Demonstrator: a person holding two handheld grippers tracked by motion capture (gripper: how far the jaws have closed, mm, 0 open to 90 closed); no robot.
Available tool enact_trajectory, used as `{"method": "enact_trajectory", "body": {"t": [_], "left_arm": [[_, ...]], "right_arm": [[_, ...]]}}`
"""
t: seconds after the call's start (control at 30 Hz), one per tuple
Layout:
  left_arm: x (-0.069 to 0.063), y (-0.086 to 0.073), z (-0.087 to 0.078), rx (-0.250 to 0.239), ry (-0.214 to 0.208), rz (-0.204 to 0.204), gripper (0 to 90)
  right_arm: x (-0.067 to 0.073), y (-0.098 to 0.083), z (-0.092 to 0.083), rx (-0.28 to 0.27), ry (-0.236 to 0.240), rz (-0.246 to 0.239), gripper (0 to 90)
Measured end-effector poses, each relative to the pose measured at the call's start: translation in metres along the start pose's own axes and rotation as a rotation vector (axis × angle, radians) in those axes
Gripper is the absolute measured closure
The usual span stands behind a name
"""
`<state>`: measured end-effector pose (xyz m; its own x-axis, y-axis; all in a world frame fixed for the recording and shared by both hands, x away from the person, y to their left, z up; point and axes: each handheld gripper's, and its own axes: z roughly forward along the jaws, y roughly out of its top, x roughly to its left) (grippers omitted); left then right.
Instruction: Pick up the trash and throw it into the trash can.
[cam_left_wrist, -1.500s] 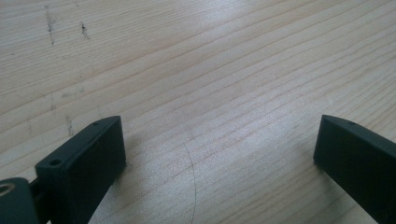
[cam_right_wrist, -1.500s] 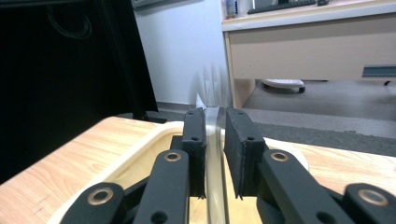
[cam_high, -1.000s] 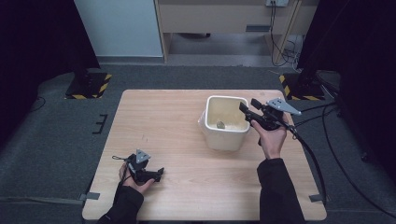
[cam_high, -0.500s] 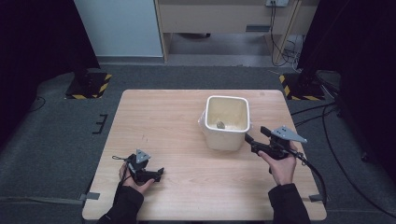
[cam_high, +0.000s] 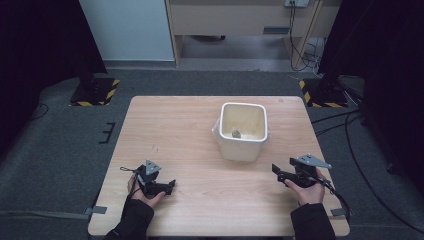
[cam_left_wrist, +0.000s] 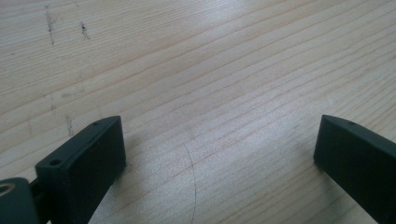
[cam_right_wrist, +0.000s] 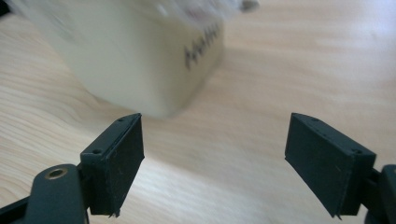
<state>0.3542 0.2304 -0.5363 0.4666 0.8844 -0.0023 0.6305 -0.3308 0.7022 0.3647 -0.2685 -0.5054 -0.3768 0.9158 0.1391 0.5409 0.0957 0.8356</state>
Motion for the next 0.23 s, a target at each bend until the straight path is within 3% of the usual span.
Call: {"method": "enact_trajectory", "body": {"t": [0.23], "left_arm": [[0.0,0.0,0.0,0.0,0.0,0.0,1.1]], "right_arm": [[-0.011,-0.019,0.008,0.118,-0.101,-0.039,18.0]]}}
